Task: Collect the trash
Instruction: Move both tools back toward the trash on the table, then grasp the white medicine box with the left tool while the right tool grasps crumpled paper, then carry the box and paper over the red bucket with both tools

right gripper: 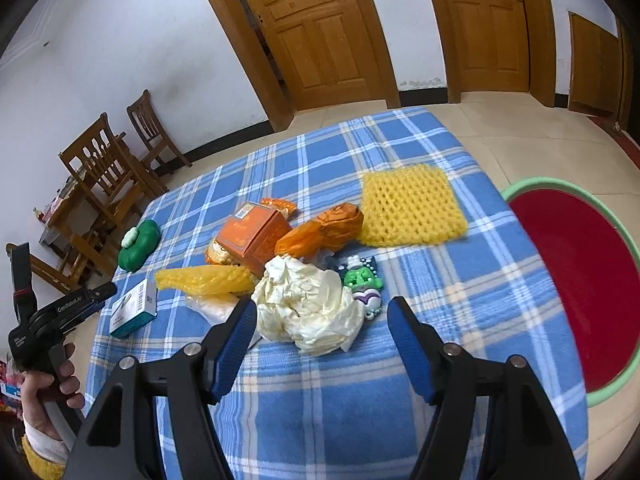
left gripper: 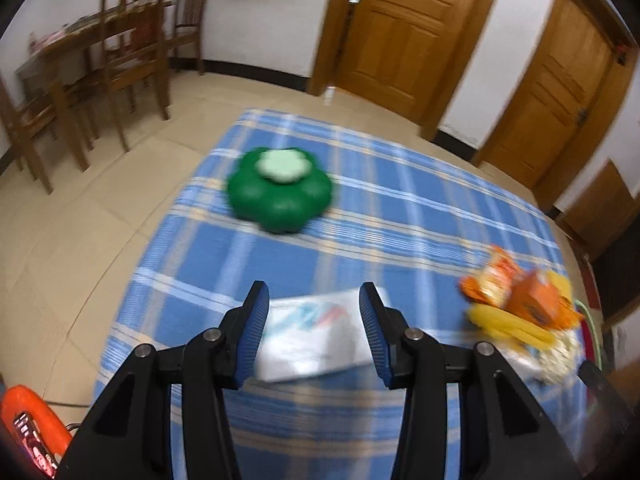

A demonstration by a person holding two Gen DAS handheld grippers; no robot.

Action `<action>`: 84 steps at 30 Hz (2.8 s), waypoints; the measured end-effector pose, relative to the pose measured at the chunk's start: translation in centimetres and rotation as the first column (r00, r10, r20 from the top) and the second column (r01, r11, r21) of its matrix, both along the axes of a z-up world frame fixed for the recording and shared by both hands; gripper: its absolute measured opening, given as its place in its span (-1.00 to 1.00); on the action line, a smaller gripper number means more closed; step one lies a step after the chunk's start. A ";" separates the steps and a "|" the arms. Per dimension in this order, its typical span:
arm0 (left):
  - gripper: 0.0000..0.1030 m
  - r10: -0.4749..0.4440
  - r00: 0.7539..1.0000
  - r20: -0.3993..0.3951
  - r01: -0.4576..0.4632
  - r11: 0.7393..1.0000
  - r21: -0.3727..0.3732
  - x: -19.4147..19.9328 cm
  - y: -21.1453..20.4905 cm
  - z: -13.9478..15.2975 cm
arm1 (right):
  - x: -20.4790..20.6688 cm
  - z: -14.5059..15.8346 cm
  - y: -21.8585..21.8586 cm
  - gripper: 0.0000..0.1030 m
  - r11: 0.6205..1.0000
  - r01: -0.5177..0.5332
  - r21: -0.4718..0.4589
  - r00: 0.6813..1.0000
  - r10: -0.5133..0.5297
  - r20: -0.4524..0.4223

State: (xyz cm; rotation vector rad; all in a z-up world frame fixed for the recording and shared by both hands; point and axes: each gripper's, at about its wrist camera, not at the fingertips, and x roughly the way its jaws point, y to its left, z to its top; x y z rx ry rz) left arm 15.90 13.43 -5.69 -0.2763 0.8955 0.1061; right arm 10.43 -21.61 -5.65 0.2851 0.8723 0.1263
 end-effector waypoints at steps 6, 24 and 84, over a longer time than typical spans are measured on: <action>-0.09 0.107 0.993 -0.044 -0.107 0.994 0.019 0.4 3.7 -1.9 | 0.5 -1.1 0.4 0.08 1.000 -0.010 -0.004 1.000 0.010 -0.020; -0.09 0.021 0.994 -0.104 -0.015 0.998 0.056 -2.8 0.9 -3.2 | -2.7 0.6 -1.5 -0.41 1.000 -0.006 0.022 0.999 0.005 0.032; -0.02 -0.185 0.982 -0.029 0.186 0.982 0.021 0.7 -9.6 -2.3 | -8.2 2.1 -12.5 -0.41 0.967 0.238 0.088 0.967 -0.245 0.076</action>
